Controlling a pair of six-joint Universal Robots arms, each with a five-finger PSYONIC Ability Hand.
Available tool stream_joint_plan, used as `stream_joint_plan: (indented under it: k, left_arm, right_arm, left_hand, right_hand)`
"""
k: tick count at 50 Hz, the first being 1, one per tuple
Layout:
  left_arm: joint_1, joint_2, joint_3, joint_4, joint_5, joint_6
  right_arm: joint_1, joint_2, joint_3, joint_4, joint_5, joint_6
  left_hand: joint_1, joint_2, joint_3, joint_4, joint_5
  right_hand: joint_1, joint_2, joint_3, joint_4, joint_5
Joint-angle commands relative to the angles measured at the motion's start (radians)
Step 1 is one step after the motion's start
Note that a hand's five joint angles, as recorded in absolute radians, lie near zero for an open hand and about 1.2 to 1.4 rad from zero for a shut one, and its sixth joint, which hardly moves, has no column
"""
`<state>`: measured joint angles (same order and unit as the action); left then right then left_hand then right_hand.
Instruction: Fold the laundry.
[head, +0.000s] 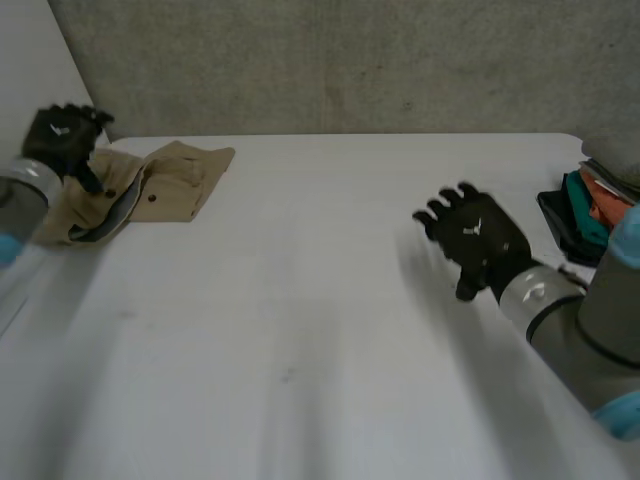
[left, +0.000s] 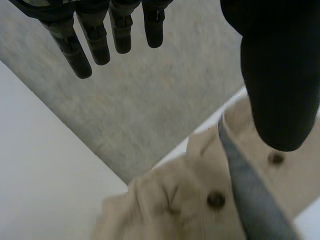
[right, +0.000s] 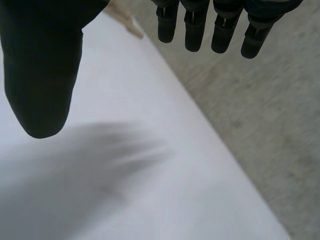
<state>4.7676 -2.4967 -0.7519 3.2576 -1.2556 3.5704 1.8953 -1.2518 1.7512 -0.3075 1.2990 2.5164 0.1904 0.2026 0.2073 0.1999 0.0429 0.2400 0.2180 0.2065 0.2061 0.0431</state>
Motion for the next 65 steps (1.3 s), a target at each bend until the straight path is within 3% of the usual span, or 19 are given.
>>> stream_joint_plan:
  k: [1,5,9,12,13,17,22,28,33,34,37,42,49,57,60,62,65]
  left_arm:
    - [0.012,-0.257,0.175,0.129,0.073,0.021]
    - [0.015,-0.379,0.316,0.136,0.076,0.021]
    - [0.017,-0.475,0.459,0.136,0.079,0.021]
    - [0.011,-0.488,0.483,0.136,0.079,0.021]
    - [0.008,-0.488,0.480,0.137,0.079,0.021]
    - [-0.023,-0.466,0.476,0.131,0.051,0.019]
    - [-0.090,-0.233,0.333,0.120,-0.036,-0.008]
    - [-0.136,0.105,0.024,0.203,-0.041,-0.125]
    - [-0.176,0.228,-0.133,0.277,-0.028,-0.162]
    - [-0.175,0.216,-0.130,0.281,-0.030,-0.159]
    - [-0.163,0.146,-0.115,0.219,-0.024,-0.142]
    - [-0.095,0.003,-0.035,0.108,-0.027,-0.066]
    - [-0.066,-0.177,0.089,0.096,-0.022,0.062]
    - [-0.041,-0.364,0.305,0.102,-0.019,0.067]
    - [-0.038,-0.422,0.383,0.106,-0.016,0.067]
    - [-0.032,-0.476,0.460,0.106,-0.002,0.067]
    - [-0.031,-0.516,0.534,0.106,0.001,0.070]
  right_arm:
    - [-0.010,0.008,0.063,-0.028,0.003,-0.004]
    - [-0.022,0.008,0.070,-0.041,0.005,-0.004]
    - [-0.051,0.008,0.077,-0.042,0.003,-0.005]
    - [-0.053,0.008,0.079,-0.042,0.002,-0.005]
    - [-0.055,0.008,0.080,-0.042,0.002,-0.005]
    - [-0.055,0.006,0.082,-0.042,0.002,-0.005]
    - [-0.055,0.005,0.082,-0.042,0.003,-0.005]
    - [-0.058,0.003,0.086,-0.042,0.002,-0.005]
    - [-0.061,0.003,0.086,-0.042,-0.001,-0.007]
    - [-0.062,0.003,0.086,-0.042,-0.001,-0.007]
    - [-0.077,0.003,0.086,-0.042,-0.003,-0.008]
    - [-0.088,0.003,0.085,-0.044,-0.003,-0.008]
    - [-0.088,0.008,0.082,-0.051,-0.003,-0.010]
    - [-0.090,0.037,0.073,-0.056,0.003,-0.010]
    - [-0.090,0.051,0.068,-0.056,0.005,-0.011]
    - [-0.090,0.055,0.065,-0.056,0.006,-0.013]
    - [-0.090,0.061,0.063,-0.056,0.011,-0.022]
  left_hand:
    - [0.008,-0.004,-0.009,-0.001,-0.019]
    - [0.099,0.087,0.082,0.089,0.072]
    - [0.480,0.468,0.463,0.471,0.453]
    - [1.163,1.151,1.146,1.154,1.136]
    - [1.205,1.193,1.189,1.196,1.178]
    - [1.206,1.194,1.189,1.196,1.179]
    - [1.206,1.194,1.189,1.196,1.179]
    - [1.206,1.194,1.189,1.196,1.179]
    - [1.206,1.194,1.189,1.196,1.179]
    - [0.642,0.630,0.625,0.633,0.615]
    - [0.063,0.051,0.046,0.054,0.036]
    - [0.032,0.020,0.015,0.022,0.005]
    - [0.041,0.028,0.024,0.031,0.014]
    - [0.073,0.061,0.056,0.063,0.046]
    - [0.199,0.187,0.182,0.189,0.172]
    - [0.448,0.435,0.431,0.438,0.421]
    - [1.203,1.191,1.186,1.194,1.176]
  right_hand:
    - [-0.065,-0.043,-0.032,-0.032,-0.043]
    - [-0.065,-0.043,-0.032,-0.032,-0.043]
    - [-0.065,-0.043,-0.032,-0.032,-0.043]
    - [-0.065,-0.043,-0.032,-0.032,-0.043]
    - [-0.065,-0.043,-0.032,-0.032,-0.043]
    - [-0.065,-0.043,-0.032,-0.032,-0.043]
    - [-0.065,-0.043,-0.032,-0.032,-0.043]
    - [-0.065,-0.043,-0.032,-0.032,-0.043]
    - [-0.065,-0.043,-0.032,-0.032,-0.043]
    - [-0.065,-0.043,-0.032,-0.032,-0.043]
    - [-0.065,-0.043,-0.032,-0.032,-0.043]
    - [-0.065,-0.043,-0.032,-0.032,-0.043]
    - [-0.065,-0.043,-0.032,-0.032,-0.043]
    - [-0.065,-0.043,-0.032,-0.032,-0.043]
    - [-0.065,-0.043,-0.032,-0.032,-0.043]
    - [-0.065,-0.043,-0.032,-0.032,-0.043]
    - [-0.065,-0.043,-0.032,-0.032,-0.043]
